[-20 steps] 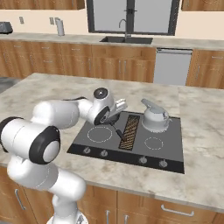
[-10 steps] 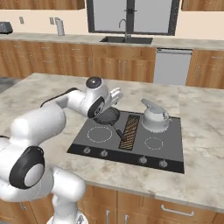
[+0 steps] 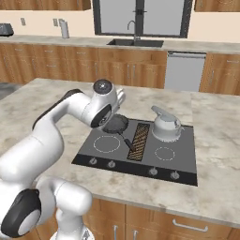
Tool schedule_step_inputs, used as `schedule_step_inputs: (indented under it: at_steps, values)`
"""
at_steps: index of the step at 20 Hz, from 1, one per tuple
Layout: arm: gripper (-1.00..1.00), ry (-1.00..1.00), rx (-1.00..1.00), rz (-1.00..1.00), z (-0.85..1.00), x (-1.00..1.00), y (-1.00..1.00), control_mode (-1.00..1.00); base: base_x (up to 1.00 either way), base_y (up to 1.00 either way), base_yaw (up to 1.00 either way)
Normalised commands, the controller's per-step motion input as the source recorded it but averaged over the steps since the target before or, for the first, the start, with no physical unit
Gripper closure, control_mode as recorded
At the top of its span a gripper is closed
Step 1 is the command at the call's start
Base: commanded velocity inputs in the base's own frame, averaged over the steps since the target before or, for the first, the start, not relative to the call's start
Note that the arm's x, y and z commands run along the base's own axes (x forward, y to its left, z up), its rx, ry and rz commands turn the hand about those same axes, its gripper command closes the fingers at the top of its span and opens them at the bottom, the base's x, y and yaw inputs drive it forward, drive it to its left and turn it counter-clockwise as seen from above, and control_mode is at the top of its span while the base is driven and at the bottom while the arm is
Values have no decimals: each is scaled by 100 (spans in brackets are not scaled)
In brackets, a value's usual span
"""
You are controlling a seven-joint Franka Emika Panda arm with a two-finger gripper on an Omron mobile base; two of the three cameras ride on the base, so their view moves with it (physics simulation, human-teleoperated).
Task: Pick the pan from the cabinet and place it on the stove. Then turn on the stove burner for the pan.
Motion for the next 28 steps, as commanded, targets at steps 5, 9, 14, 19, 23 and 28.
schedule_step_inputs:
  at_steps: [5,9,14,19,23,28]
  values:
    - [-100,-1,-34,32,29,-57,2,-100,0,0,0]
    - [-100,0,-36,36,4,-45,7,-100,0,0,0]
    - [-100,0,-32,38,3,-37,12,-100,0,0,0]
    - [-100,8,-29,36,23,-28,17,-100,0,0,0]
    - [-100,21,-27,35,23,-16,16,-100,0,0,0]
    - [-100,33,-22,33,1,-2,3,-100,0,0,0]
